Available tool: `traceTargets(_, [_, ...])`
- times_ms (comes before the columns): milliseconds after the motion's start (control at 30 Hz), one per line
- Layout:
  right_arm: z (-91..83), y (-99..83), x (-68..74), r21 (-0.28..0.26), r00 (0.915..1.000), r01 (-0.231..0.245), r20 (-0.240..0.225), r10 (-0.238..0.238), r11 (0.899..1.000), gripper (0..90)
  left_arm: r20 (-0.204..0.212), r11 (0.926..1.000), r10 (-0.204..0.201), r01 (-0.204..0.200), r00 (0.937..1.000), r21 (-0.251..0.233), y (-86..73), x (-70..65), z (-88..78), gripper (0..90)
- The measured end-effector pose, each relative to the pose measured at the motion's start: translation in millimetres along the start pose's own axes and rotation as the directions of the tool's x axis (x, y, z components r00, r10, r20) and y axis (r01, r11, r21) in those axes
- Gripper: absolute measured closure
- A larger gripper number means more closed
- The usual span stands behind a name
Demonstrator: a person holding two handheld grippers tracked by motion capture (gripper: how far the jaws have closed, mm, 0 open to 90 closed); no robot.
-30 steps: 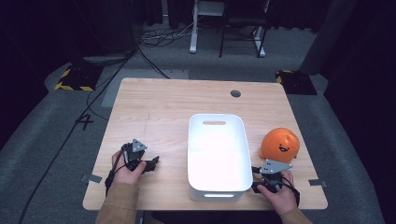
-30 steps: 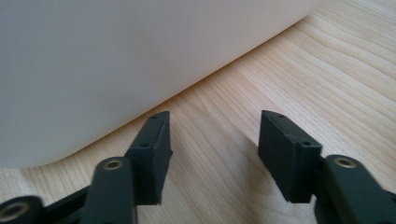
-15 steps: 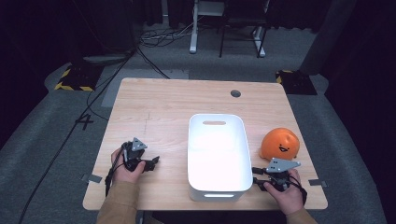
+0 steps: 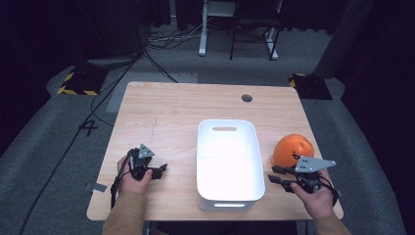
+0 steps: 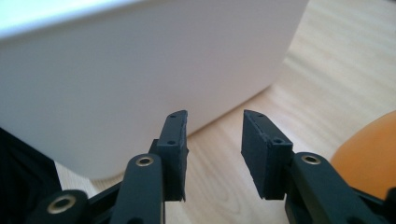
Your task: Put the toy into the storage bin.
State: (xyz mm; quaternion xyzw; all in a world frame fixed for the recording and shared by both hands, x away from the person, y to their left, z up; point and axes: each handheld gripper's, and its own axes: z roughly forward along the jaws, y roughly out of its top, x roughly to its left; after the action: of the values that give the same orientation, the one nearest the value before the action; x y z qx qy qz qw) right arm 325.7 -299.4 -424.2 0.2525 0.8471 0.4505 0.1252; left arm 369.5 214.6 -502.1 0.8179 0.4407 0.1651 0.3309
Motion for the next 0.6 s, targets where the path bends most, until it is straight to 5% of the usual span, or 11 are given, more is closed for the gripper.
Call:
traceTargets(367, [-27.7,21.0,-20.4,-0.090,0.9992,-0.015,0.034,0.018,0.996,61.3,0.001,1.0000,0.001,-0.001,1.0000,0.000,0.1,0.2,0.1,19.7])
traceTargets(600, [-42.2,29.4,-37.8,-0.111,0.9900,-0.012,0.138,0.028,0.994,60.8,0.001,1.0000,0.001,-0.001,1.0000,0.000,0.1,0.2,0.1,19.7])
